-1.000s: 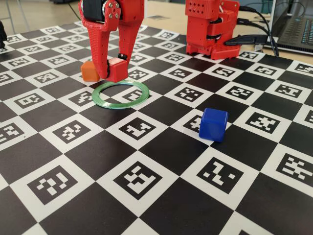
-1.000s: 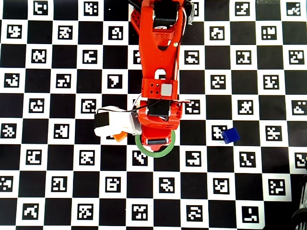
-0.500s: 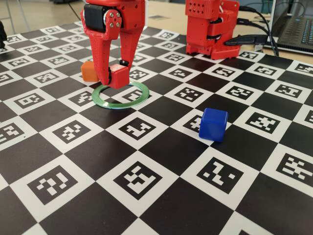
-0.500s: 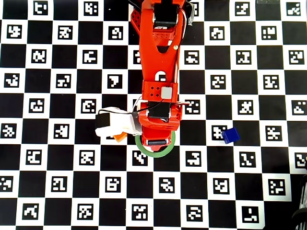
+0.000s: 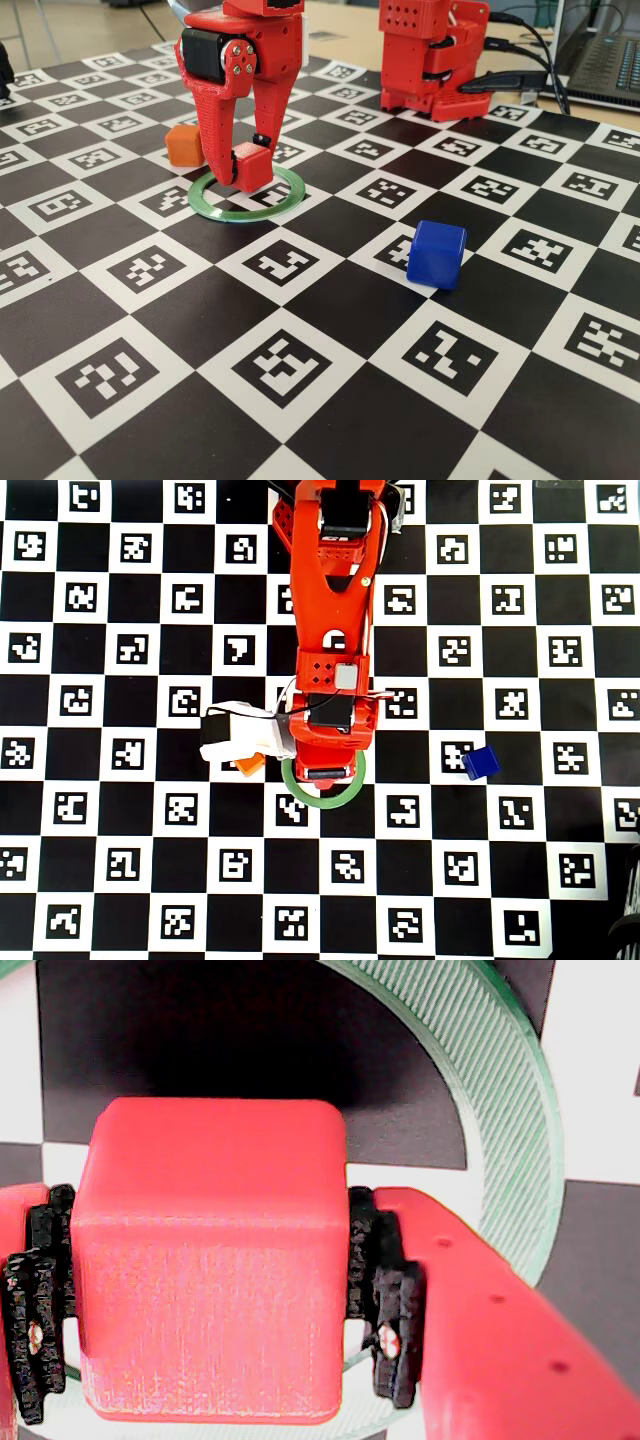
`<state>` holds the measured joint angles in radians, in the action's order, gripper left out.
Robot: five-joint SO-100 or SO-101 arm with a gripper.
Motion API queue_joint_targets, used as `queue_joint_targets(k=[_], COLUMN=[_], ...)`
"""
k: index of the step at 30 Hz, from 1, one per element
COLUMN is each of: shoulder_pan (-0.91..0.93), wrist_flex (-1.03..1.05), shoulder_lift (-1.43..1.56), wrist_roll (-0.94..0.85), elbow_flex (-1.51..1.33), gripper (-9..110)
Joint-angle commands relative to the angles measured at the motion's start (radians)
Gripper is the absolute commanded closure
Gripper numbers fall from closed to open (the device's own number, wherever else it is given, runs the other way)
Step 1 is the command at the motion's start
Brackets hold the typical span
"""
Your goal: Grab the red cube then put it in the green circle then put the blue cube on top and finally the orange cube on top
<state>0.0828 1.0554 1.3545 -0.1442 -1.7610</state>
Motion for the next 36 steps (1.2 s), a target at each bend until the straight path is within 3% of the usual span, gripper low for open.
queue_joint_targets(k=[1,28,36], shoulder_pan=[-0.006,-0.008,-0.003], wrist_flex=[-0.018,-0.026,-0.031], shoulder_lift=[0.023,-0.012,-0.006], wrist_roll=[0.011,0.015,0.028], elbow_flex=[0.011,0.051,0.043], gripper=[101,100,89])
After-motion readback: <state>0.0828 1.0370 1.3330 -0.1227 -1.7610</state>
